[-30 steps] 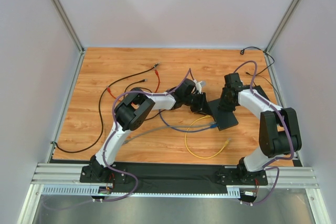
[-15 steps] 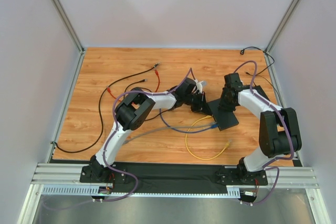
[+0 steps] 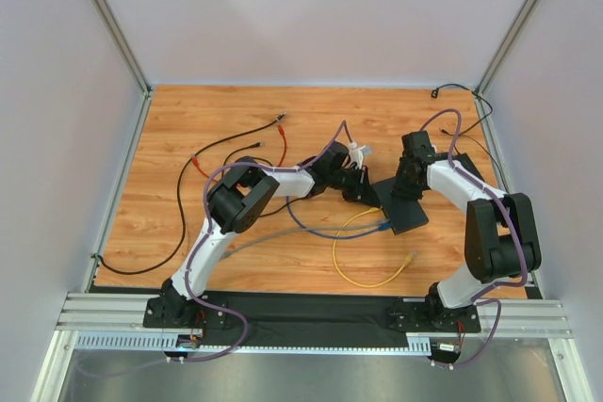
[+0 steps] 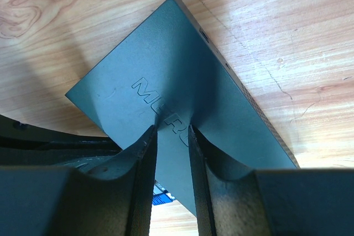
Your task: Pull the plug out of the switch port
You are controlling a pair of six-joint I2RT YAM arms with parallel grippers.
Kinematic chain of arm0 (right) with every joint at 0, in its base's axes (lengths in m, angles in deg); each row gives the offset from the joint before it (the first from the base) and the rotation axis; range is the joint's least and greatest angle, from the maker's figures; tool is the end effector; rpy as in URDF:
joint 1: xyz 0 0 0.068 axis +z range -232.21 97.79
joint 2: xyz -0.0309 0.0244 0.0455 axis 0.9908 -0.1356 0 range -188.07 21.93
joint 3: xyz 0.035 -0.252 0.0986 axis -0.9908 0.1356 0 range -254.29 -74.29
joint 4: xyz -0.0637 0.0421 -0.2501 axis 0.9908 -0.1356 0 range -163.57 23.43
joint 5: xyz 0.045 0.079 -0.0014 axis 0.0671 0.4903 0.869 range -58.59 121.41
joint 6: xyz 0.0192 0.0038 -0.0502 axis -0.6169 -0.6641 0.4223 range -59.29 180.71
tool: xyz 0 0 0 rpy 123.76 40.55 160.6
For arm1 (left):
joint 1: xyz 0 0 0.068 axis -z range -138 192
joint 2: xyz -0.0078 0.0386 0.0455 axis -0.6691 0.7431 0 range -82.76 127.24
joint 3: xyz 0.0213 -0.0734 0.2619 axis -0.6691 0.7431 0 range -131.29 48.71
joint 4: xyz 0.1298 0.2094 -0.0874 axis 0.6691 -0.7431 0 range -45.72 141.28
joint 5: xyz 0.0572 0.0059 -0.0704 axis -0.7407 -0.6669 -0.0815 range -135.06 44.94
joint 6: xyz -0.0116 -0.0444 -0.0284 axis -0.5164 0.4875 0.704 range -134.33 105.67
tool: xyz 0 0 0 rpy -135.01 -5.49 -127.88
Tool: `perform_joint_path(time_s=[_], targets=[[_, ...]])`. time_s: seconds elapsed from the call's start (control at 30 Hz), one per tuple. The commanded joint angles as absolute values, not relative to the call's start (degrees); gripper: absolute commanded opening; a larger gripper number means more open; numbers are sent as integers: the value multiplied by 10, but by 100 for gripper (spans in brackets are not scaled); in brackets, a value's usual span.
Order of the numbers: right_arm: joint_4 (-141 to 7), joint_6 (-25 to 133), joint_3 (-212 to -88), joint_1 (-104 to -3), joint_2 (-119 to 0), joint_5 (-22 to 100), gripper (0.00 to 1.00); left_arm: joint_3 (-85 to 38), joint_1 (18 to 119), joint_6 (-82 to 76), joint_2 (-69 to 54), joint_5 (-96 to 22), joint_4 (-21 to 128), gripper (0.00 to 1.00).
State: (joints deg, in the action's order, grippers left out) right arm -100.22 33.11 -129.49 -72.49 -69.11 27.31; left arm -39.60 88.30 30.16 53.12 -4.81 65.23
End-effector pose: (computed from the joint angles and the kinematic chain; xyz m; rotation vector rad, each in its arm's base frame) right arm 0.2931 0.0477 0.1801 0.4496 2.7427 0.0666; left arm 0.3311 -0.3799 0.1011 0.5203 2.4447 -1.5672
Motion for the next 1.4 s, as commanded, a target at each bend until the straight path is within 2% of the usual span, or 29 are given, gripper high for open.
perform_joint_path(time_s=[0.0, 0.33, 0.7, 0.97, 1.2, 1.37], targets=[[-1029, 326, -1274, -723, -729, 255, 31, -338, 897, 255, 552, -52, 616, 0], [-1027, 325, -1276, -724, -733, 254, 31, -289, 888, 225, 463, -85, 603, 0], [-1030, 329, -1274, -723, -723, 259, 31, -315, 865, 168, 326, -151, 473, 0], [-1029, 332, -1274, -723, -719, 260, 31, -312, 847, 127, 232, -254, 394, 0], [-1034, 336, -1276, -723, -711, 259, 31, -336, 811, 55, 167, -433, 274, 0], [-1033, 336, -1279, -724, -716, 262, 31, -339, 769, 12, 119, -490, 234, 0]])
